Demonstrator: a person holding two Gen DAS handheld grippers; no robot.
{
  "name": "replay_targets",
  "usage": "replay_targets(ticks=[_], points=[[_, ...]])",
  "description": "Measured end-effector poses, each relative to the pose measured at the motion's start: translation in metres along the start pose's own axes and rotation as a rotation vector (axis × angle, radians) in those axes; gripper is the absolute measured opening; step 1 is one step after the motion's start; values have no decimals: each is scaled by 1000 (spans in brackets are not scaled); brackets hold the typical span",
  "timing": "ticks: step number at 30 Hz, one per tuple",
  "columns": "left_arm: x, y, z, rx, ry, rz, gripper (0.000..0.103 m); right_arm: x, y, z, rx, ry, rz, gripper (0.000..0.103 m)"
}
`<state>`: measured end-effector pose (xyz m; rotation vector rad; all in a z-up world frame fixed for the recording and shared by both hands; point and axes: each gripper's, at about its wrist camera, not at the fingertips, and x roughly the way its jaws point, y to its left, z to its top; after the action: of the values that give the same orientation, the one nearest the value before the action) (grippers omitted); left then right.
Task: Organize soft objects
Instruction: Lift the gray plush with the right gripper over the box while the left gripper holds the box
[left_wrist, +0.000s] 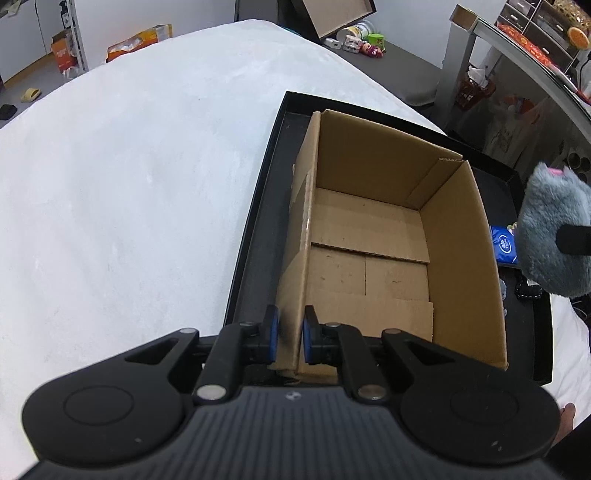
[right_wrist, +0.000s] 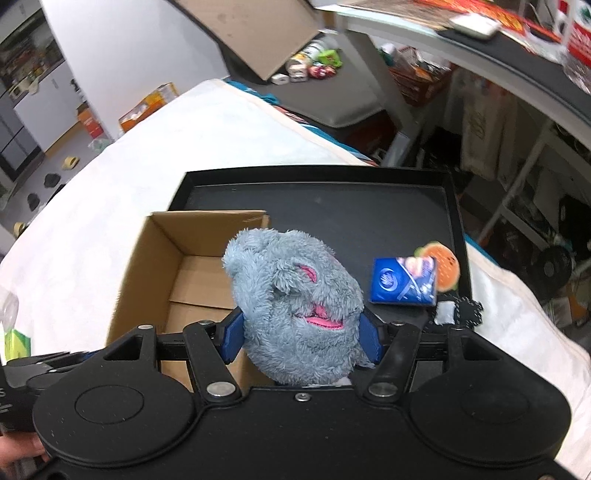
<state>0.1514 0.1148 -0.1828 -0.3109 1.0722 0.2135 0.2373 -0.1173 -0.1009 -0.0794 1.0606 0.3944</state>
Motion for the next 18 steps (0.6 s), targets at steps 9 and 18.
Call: replay_targets(ticks=[9, 18], points=[[-3, 9, -4, -31, -15, -37, 11, 2, 38, 2, -91, 0, 21, 60], [-5, 12, -7, -41, -33, -51, 11, 9, 62, 3, -136, 0, 16, 60]])
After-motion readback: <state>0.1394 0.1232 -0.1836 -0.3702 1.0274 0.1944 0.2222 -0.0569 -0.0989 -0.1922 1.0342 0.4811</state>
